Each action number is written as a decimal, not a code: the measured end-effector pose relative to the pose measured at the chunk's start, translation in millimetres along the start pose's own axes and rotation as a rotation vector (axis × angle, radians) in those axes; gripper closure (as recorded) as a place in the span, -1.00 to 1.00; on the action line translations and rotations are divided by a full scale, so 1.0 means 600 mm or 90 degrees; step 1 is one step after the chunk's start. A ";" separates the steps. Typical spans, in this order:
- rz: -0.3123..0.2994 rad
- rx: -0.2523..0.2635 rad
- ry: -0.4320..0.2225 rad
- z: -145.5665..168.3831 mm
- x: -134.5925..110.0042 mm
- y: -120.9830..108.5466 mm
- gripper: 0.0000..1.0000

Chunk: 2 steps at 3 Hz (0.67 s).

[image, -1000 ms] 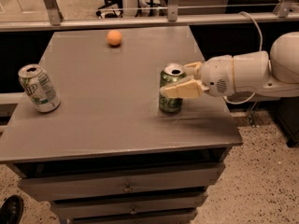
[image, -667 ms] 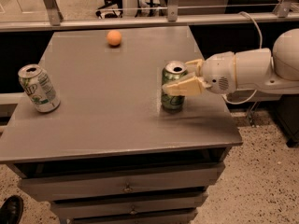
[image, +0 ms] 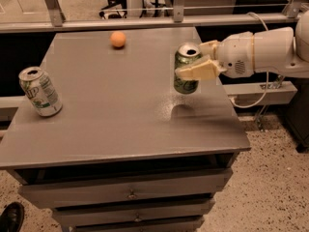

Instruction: Move green can near orange

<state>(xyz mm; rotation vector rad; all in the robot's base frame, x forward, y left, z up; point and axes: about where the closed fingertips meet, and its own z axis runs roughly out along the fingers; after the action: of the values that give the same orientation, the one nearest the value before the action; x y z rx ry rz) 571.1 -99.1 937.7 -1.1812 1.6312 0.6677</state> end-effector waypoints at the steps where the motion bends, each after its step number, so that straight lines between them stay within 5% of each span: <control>1: -0.009 -0.013 -0.022 0.034 -0.005 -0.003 1.00; 2: -0.020 -0.009 -0.056 0.083 -0.014 -0.044 1.00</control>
Offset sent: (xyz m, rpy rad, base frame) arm 0.0874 0.0516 -0.0126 0.1241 -0.1015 0.0293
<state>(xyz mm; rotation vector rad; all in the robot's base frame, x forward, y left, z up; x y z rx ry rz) 615.0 -63.6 929.7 -1.1683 1.5345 0.7023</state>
